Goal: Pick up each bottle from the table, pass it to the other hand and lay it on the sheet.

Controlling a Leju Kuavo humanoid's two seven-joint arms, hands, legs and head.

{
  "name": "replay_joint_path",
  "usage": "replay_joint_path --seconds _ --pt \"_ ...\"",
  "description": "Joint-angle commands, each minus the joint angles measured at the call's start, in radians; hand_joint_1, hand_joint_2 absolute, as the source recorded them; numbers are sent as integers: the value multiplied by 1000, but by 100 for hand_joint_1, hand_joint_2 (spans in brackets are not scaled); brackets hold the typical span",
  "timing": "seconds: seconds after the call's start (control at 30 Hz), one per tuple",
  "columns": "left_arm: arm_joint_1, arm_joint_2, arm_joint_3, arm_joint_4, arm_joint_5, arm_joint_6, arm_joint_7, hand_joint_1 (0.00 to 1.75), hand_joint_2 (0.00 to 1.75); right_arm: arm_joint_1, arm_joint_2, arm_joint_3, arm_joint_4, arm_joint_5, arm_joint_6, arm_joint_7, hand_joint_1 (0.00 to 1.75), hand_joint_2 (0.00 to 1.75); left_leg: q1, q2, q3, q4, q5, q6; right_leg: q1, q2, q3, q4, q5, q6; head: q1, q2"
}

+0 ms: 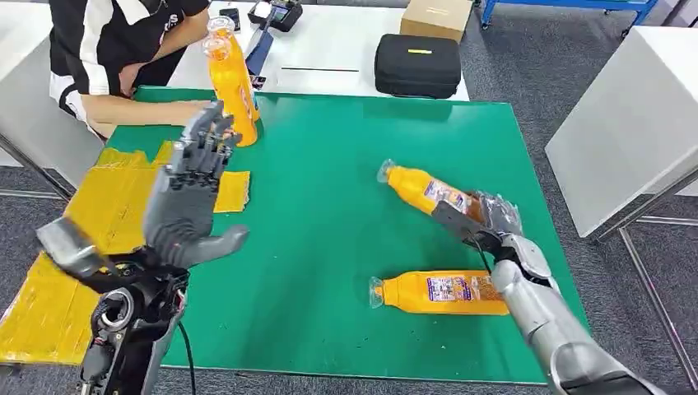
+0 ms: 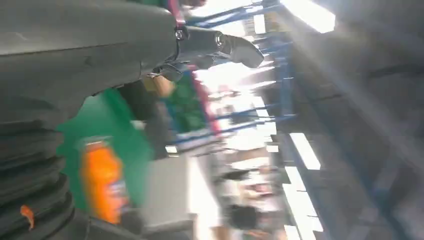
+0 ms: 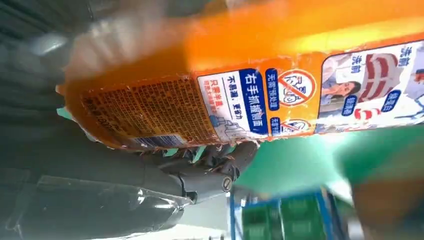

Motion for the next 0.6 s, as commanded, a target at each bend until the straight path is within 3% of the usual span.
replay_joint_path --seconds 0.03,0.27,0.6 --pt "-89 30 -75 200 -23 20 84 0 175 73 122 -79 -248 50 -132 17 175 175 1 0 8 0 -3 0 1 2 7 1 -3 -7 0 0" --pt "-134 9 -118 245 -21 16 104 0 175 99 177 -47 -353 53 -225 -37 175 175 0 0 3 0 -2 0 1 1 3 0 -2 -5 0 0" --pt "-142 5 -105 279 25 6 115 0 175 90 228 31 -343 56 -222 -61 175 175 0 1 9 1 -5 0 1 2 8 1 -5 -8 0 0"
